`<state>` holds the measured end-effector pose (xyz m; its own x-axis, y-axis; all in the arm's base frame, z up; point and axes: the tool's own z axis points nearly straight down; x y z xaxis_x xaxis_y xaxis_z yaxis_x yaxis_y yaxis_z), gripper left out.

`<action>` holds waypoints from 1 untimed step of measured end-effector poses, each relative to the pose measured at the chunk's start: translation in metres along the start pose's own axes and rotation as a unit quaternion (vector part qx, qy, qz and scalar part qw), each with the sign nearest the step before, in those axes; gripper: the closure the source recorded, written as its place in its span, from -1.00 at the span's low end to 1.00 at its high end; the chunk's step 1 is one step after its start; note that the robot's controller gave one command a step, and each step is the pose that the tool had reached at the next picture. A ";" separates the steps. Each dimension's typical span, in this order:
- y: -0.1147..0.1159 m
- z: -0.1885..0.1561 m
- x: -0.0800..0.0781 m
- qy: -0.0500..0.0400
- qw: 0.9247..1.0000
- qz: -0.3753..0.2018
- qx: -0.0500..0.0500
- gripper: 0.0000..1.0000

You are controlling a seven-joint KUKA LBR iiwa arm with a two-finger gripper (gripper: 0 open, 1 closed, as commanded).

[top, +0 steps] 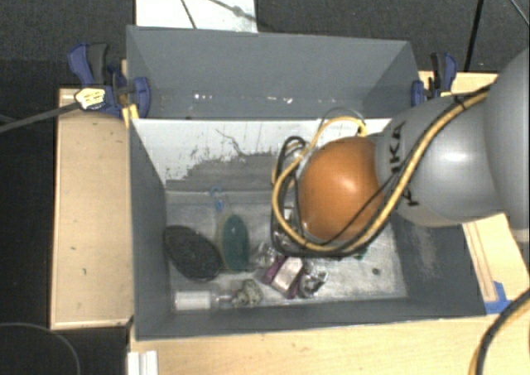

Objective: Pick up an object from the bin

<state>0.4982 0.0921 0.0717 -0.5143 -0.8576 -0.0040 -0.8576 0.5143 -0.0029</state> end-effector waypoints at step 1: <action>-0.001 -0.001 0.000 0.000 1.000 0.003 -0.001 -1.00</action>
Offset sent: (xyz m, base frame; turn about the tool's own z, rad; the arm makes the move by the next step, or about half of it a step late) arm 0.0000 0.0000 0.0000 0.0000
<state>0.4990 0.0922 0.0724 -0.5199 -0.8542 -0.0034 -0.8542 0.5199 -0.0018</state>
